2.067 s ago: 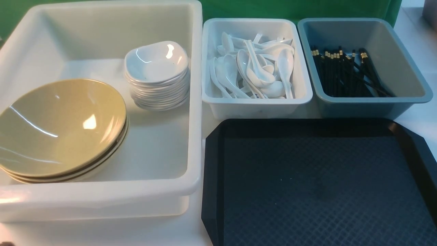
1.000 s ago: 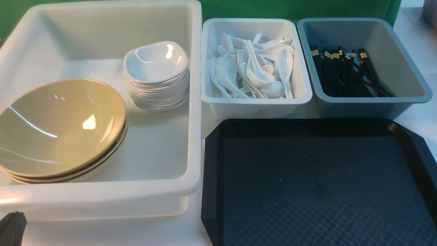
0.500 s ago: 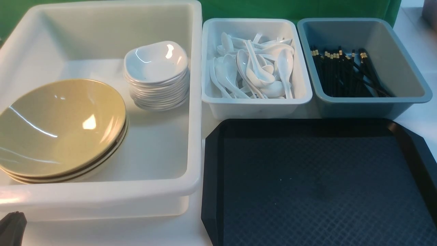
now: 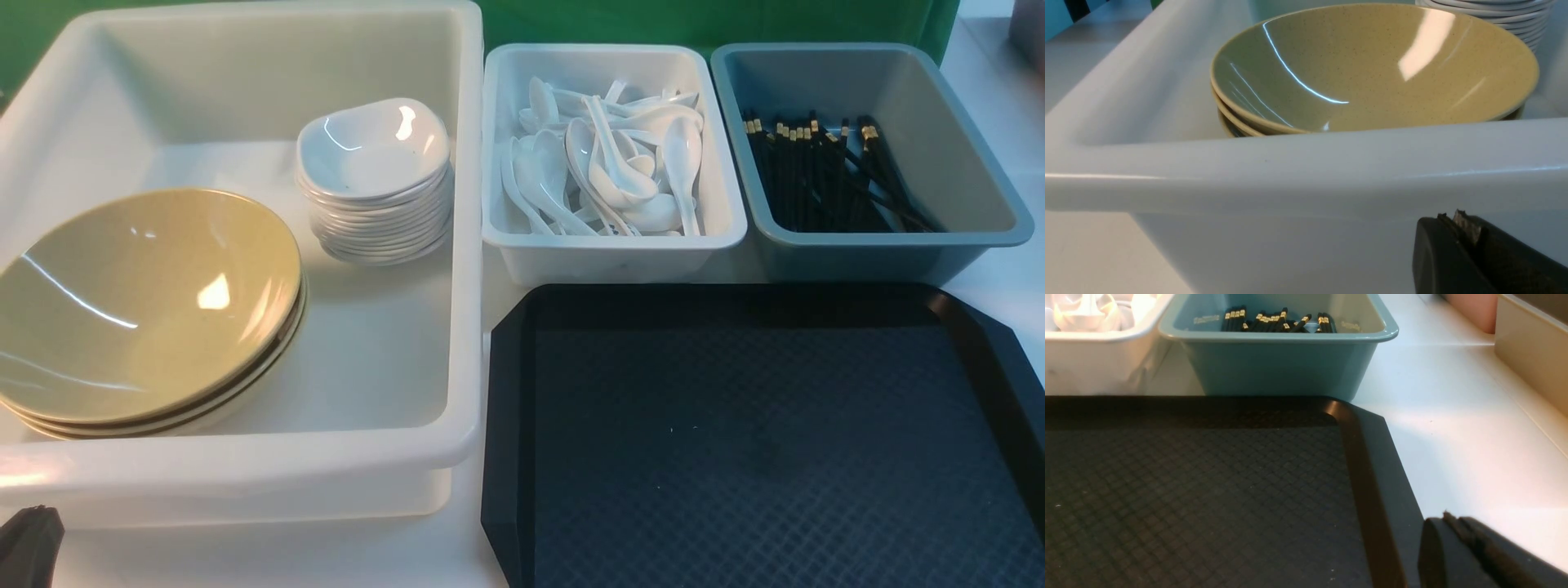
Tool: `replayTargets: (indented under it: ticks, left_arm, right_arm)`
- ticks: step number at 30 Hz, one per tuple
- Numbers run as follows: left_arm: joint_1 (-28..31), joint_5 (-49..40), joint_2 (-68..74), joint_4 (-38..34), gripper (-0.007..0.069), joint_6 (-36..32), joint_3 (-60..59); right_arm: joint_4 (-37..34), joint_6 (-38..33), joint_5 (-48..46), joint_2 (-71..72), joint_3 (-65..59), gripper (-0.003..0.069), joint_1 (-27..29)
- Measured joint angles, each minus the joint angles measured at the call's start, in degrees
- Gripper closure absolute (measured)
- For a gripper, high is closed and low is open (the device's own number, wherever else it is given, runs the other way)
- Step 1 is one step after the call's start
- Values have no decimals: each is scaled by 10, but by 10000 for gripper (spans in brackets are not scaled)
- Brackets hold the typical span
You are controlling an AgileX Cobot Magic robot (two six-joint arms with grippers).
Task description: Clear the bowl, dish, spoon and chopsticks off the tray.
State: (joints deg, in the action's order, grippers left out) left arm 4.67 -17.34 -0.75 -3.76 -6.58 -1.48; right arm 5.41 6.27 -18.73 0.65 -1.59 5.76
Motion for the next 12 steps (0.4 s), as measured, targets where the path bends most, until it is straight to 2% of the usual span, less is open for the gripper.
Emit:
replayTargets:
  ticks: [12]
  left_arm:
    - [0, 0, 0, 0, 636, 0, 0]
  right_arm:
    - [0, 0, 0, 0, 0, 598, 0]
